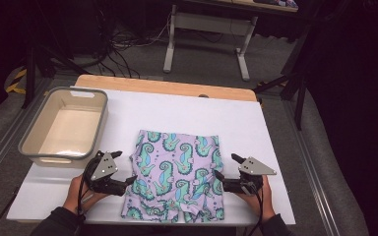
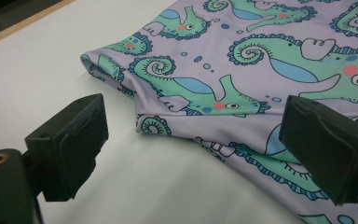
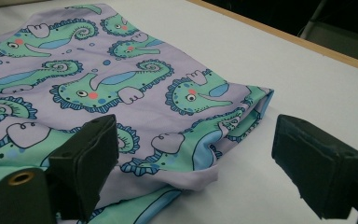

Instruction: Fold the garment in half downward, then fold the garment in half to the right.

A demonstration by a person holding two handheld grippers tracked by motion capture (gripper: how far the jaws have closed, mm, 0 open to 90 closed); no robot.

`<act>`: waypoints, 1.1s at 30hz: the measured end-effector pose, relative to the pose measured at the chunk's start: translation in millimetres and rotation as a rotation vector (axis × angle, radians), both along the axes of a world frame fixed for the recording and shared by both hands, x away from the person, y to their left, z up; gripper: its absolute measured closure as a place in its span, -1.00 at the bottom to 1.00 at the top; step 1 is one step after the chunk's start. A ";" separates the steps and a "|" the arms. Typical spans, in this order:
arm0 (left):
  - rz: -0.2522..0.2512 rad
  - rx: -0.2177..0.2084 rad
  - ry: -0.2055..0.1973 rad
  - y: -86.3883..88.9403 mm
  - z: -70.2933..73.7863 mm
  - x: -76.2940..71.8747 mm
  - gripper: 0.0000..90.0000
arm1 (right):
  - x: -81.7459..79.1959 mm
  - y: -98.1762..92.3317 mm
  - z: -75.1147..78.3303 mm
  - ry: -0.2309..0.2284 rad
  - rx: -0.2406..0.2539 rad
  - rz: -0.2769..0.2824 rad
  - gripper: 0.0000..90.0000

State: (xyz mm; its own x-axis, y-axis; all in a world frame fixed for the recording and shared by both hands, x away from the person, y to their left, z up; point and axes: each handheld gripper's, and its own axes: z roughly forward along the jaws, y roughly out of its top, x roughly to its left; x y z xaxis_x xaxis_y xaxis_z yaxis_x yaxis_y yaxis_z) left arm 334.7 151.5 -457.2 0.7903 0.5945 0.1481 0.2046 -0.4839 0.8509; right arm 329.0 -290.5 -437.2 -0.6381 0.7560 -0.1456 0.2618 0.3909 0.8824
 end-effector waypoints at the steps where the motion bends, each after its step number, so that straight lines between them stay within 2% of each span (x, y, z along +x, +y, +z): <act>1: -0.002 -0.002 0.003 -0.2 -0.4 0.1 -0.80 | 0.2 0.2 -0.2 0.001 0.001 0.002 -0.67; 10: 0.004 0.018 0.011 -1.2 -1.9 1.2 -0.78 | 2.1 0.4 -1.8 0.011 0.003 0.004 -0.66; 21: 0.018 0.006 0.024 -3.4 -2.1 3.9 -0.74 | 4.1 1.7 -2.6 0.027 0.004 0.001 -0.66; 27: 0.039 0.009 0.035 -11.7 0.0 14.9 -0.71 | 9.7 2.4 -2.4 0.035 0.014 -0.010 -0.66; 30: 0.058 -0.004 0.056 -14.7 2.0 24.5 -0.69 | 16.3 0.7 -0.2 0.051 0.033 -0.025 -0.64; 33: 0.065 -0.002 0.065 -19.4 5.1 34.3 -0.68 | 25.6 0.1 1.7 0.062 0.029 -0.035 -0.59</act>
State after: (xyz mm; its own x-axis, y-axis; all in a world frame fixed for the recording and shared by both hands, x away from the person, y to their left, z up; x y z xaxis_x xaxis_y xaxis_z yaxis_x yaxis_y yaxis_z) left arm 369.1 132.1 -452.1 0.7579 0.6452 0.0963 0.2903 -0.4658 0.8359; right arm 354.6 -290.5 -435.5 -0.6182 0.7814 -0.0846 0.3292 0.3552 0.8749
